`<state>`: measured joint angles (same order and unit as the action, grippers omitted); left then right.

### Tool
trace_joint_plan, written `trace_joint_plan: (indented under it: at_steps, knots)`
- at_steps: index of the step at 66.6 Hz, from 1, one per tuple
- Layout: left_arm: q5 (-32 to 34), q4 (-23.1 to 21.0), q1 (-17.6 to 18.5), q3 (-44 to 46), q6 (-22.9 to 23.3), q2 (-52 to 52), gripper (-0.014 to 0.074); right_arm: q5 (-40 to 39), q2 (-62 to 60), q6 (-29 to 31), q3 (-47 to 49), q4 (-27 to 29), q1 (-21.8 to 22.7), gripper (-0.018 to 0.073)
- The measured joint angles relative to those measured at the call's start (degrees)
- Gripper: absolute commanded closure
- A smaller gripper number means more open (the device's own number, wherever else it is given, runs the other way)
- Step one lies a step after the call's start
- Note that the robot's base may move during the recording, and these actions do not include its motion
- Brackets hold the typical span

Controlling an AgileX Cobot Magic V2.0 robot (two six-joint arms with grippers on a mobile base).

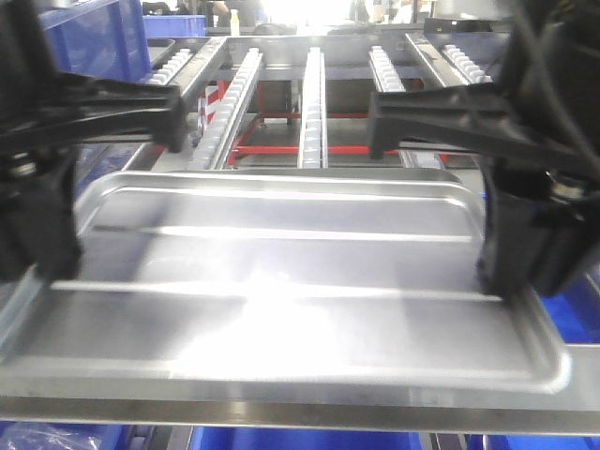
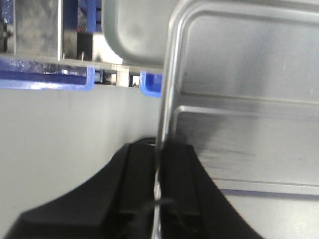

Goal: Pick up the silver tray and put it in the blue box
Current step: 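Lift the tray with both grippers and pull it toward the robot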

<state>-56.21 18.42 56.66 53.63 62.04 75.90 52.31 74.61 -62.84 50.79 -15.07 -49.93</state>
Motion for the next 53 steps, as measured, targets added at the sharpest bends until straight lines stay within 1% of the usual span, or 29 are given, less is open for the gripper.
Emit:
trace_joint_plan:
  at_steps: [8,14,24,31,53]
  knots:
    - [-2.6,1.0,4.0,-0.9,3.5,-2.0,0.0605,1.7,-1.7,-4.1,-0.6,-1.6,-3.5,0.049]
    - [-3.8,1.3,6.4,-1.0,4.8,-3.1,0.0605,3.3,-2.1,-6.6,-0.9,-2.6,-5.7,0.049]
    - [-5.2,1.7,9.0,-1.3,6.0,-4.2,0.0605,4.5,-2.7,-10.8,-1.8,-4.4,-8.8,0.049]
    - [-5.4,1.8,10.0,-1.4,6.3,-4.3,0.0605,4.8,-2.8,-11.5,-2.0,-4.9,-9.3,0.049]
    - [-5.4,2.0,10.2,-1.4,6.5,-4.3,0.0606,4.9,-2.8,-11.8,-2.1,-5.3,-9.4,0.049]
